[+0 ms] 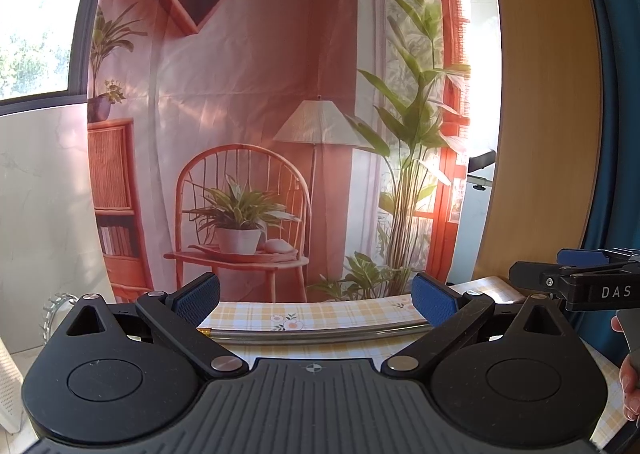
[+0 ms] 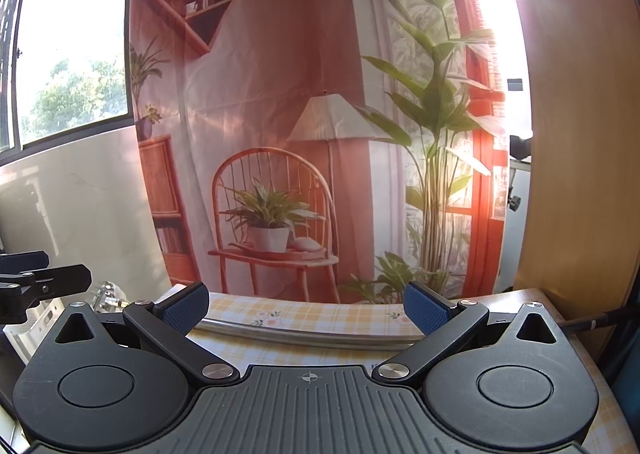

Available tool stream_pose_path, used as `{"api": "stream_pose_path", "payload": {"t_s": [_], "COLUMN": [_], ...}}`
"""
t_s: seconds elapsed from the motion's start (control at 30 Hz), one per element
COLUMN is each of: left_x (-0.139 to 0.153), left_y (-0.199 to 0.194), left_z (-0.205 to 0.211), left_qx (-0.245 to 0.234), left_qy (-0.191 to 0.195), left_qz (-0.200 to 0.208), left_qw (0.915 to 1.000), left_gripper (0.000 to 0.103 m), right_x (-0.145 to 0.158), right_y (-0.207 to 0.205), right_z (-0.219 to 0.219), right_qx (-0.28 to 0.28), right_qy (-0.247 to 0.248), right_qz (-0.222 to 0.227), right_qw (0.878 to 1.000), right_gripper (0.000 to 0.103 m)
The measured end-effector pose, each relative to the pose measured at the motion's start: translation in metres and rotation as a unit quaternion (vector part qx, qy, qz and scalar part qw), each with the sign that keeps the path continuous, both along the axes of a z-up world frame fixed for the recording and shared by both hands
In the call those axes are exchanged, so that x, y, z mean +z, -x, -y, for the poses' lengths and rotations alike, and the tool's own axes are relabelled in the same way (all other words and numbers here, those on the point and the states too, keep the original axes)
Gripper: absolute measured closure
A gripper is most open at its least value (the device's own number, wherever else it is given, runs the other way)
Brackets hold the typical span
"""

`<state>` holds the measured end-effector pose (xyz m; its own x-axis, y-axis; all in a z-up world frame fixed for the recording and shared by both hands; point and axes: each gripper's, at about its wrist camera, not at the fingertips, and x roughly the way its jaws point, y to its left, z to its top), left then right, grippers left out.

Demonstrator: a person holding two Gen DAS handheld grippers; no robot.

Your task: Organize fruits

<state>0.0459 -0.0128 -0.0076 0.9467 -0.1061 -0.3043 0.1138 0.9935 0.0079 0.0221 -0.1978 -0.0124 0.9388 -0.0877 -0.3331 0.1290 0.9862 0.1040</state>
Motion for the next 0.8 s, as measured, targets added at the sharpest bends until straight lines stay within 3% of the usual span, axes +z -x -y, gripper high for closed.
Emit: {"api": "stream_pose_path", "payload": {"t_s": [0.8], "left_x": [0.0016], "left_y": [-0.0023], "left_z": [0.0001], "left_qx": [-0.009], "left_qy": [-0.003], "left_qz": [-0.007], "left_qw": [0.9999], "left_gripper": [0.0], "right_x": [0.0004], "right_y": [-0.0006], "right_z": [-0.0033], "right_qx": [0.002], "right_qy": [0.001], "right_qz": [0.0], "right_qw": [1.0], "right_gripper": [0.0]}}
